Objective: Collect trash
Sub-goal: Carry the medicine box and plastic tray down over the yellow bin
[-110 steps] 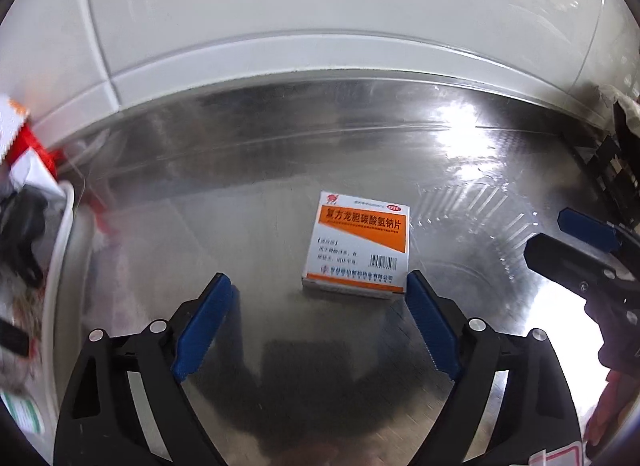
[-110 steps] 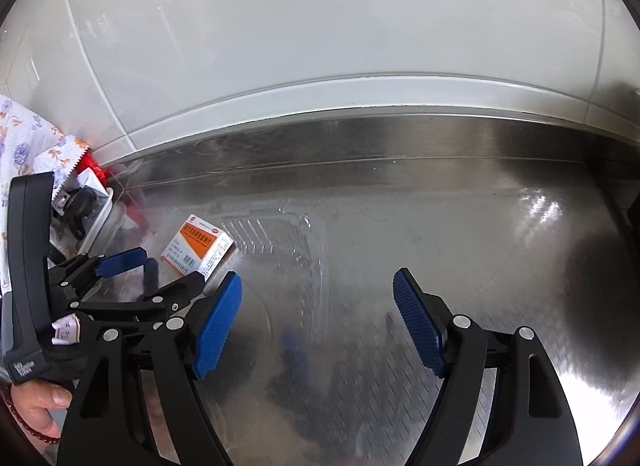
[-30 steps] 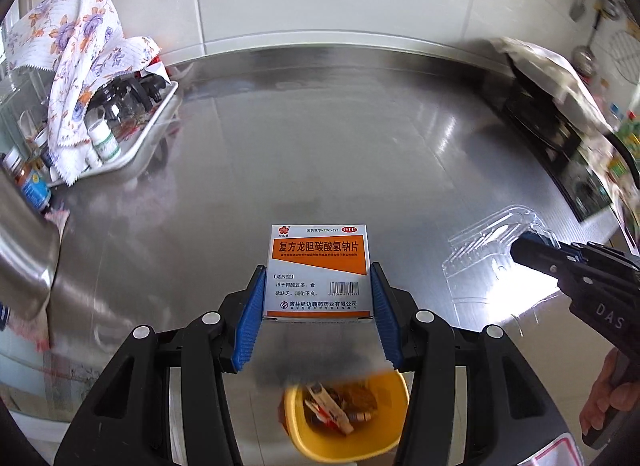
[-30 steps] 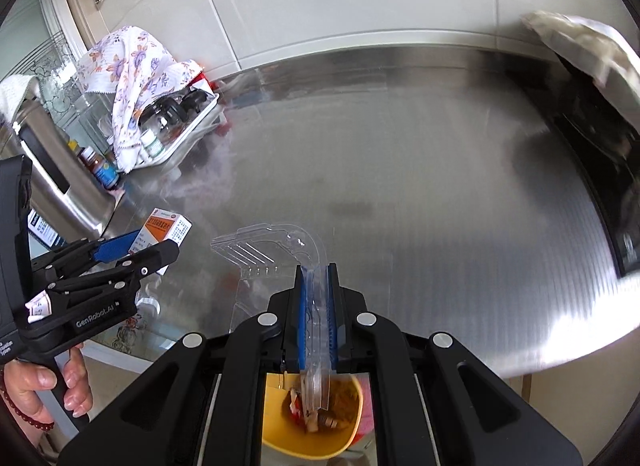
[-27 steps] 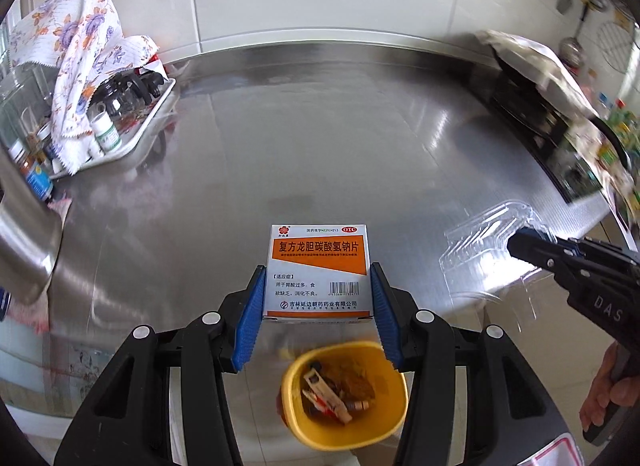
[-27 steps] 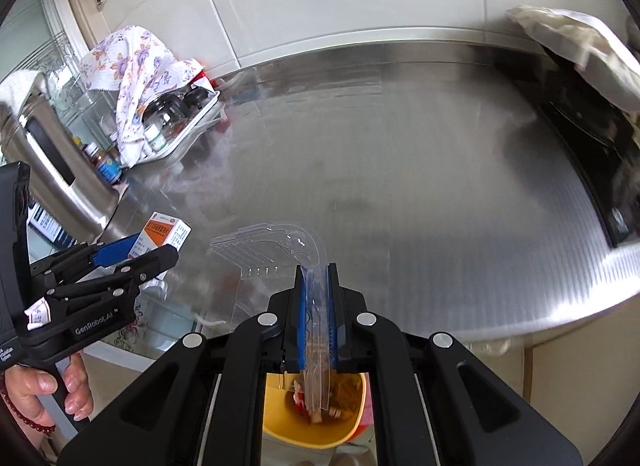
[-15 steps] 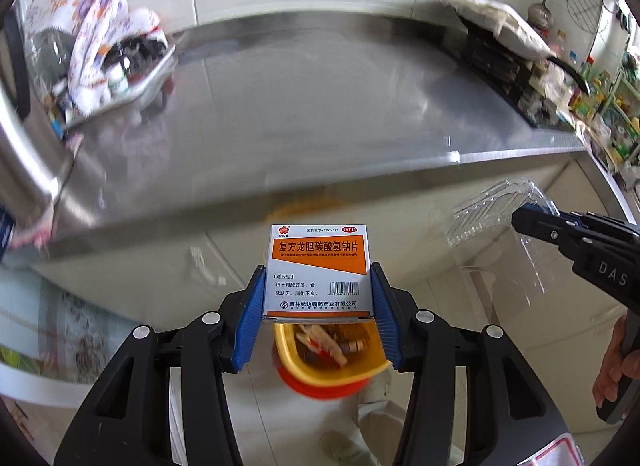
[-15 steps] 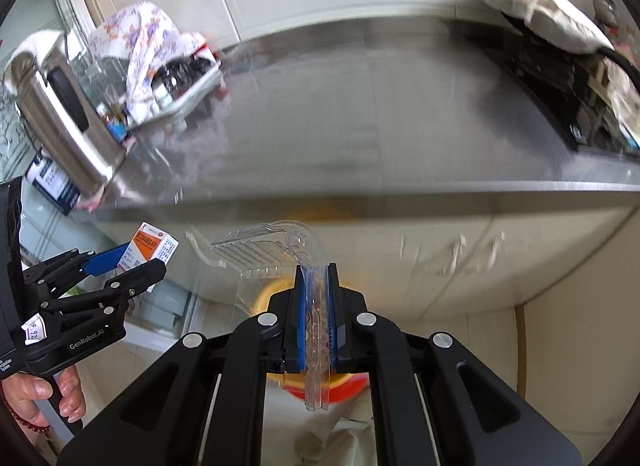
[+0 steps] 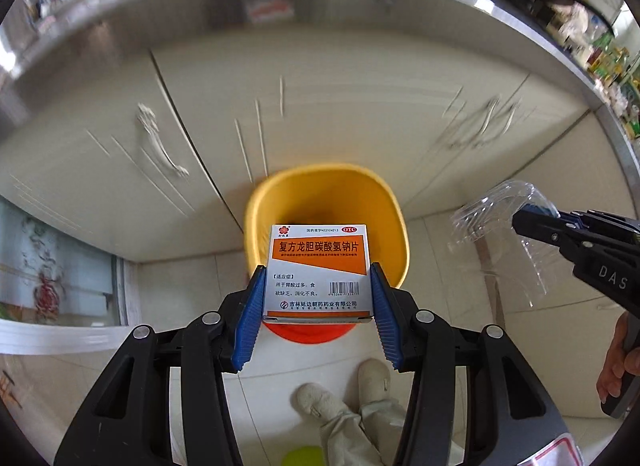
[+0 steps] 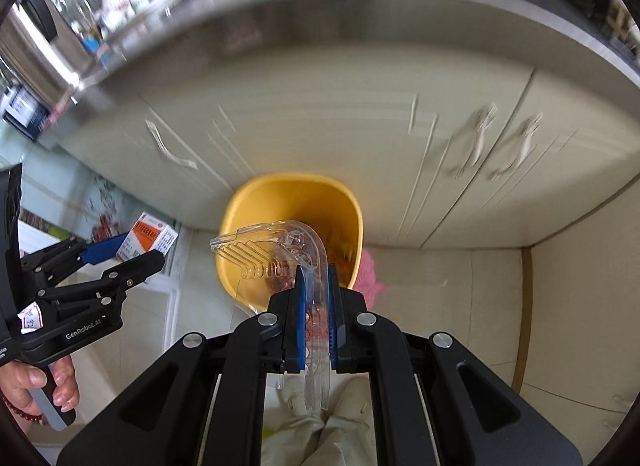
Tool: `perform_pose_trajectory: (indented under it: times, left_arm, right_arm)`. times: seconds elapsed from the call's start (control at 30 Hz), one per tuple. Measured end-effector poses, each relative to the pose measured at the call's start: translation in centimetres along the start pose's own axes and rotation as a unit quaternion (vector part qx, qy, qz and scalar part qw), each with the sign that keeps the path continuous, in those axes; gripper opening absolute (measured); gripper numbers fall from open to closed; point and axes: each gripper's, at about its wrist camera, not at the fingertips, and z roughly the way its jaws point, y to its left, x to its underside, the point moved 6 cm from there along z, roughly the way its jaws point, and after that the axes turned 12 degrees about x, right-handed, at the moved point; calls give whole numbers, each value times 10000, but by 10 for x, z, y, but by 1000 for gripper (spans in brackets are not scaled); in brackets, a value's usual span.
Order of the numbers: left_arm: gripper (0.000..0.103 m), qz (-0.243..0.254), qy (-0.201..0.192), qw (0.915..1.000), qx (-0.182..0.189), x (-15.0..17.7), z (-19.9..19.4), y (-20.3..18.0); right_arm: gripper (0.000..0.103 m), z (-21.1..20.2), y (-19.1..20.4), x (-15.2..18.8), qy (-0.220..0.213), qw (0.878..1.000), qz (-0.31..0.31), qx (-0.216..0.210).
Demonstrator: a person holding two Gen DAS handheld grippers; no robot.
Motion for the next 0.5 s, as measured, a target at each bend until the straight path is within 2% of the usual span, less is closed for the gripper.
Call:
perform_pose_trajectory:
  times: [0.17, 0.3, 0.5]
  left_arm:
    - [50, 34, 422, 9991, 92, 10, 62, 15]
    - [50, 109, 739, 9972, 74, 12, 105, 27]
    - [50, 169, 1024, 9946, -9, 10, 143, 45]
  right_arm:
    - [10, 61, 11, 7, 357, 9989, -289, -23]
    - [10, 110, 23, 0, 554, 9973, -476, -15]
    - [10, 161, 35, -13, 752, 9949, -672, 5]
